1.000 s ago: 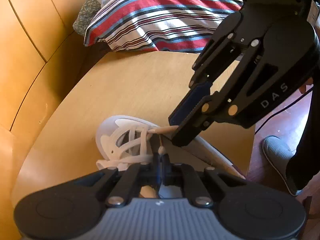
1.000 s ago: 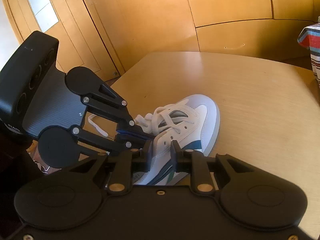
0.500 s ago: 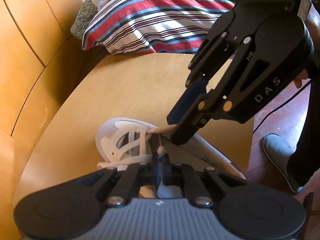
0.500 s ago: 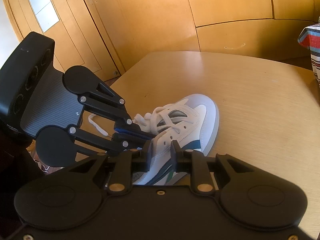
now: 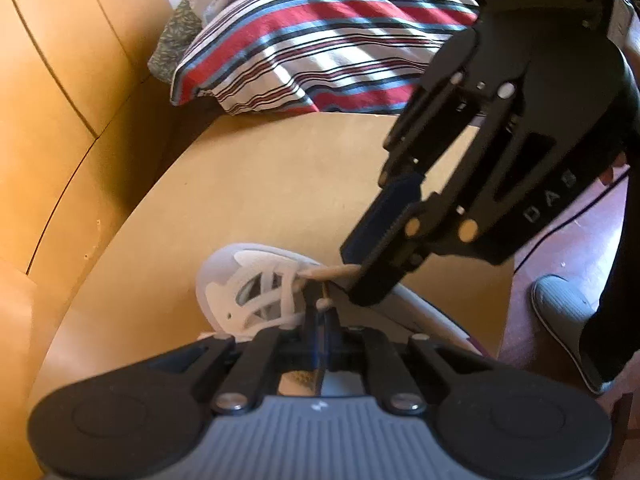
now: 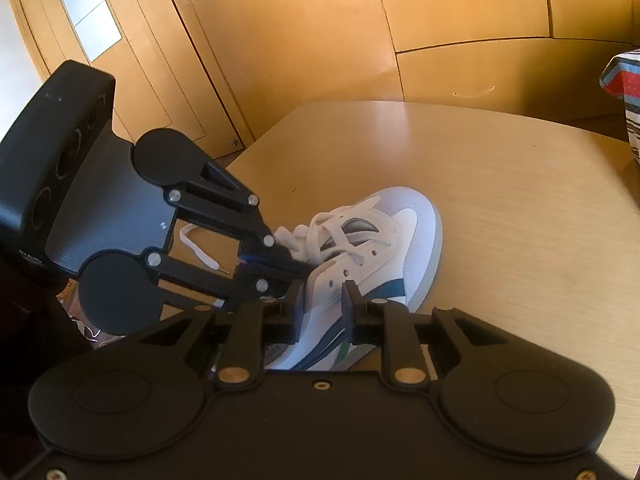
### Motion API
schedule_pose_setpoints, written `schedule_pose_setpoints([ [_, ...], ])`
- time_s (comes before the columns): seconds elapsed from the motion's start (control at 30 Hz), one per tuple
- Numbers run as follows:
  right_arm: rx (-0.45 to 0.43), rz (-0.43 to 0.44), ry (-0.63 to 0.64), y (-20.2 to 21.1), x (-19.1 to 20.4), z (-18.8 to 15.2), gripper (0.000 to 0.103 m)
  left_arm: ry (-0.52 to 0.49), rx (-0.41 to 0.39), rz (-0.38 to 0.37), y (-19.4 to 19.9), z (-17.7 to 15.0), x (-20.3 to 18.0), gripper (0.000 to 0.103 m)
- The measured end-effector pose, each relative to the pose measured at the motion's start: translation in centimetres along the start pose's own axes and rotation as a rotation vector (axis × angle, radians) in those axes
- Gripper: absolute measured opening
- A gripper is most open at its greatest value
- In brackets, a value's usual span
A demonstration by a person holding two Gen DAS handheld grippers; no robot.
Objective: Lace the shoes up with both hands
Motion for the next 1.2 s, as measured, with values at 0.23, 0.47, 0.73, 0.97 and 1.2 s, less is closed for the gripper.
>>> schedule_pose_setpoints([
  [0.23,-0.009,0.025,-0.014,0.3,0.2,0.0,0.02,0.009,-0.014,-0.002,-0.1,0.2,0.0,0.003],
  [0.47,-0.008,0.031,-0.008,0.4,0.4,-0.1,0.02,-0.009,0.019,0.026,-0.4,0.0,-0.3,0.003],
  [0.73,-0.008,0.039,-0.011,0.5,0.5,-0.2,0.02,0.036,0.059,0.074,-1.6,0.0,-0.5,0.004],
  [0.97,-0.046,0.087,-0.051,2.2,-0.1,0.5,0.02,0.063,0.002,0.053,-0.6,0.6,0.1,0.004],
  [1.2,-0.112,0.037,-0.142,2.8,-2.2,0.3,0.02,0.078,-0.029,0.05,-0.2,0.6,0.1,0.004],
])
Point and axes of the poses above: each gripper's, at about its wrist camera, not at the fingertips, and y roughly against the way its jaws point, x to its left, z to its top, the point moved 9 cm from there along -y, roughly the way its jaws point, and after that the axes turned 12 degrees about z, right-handed, at the moved point
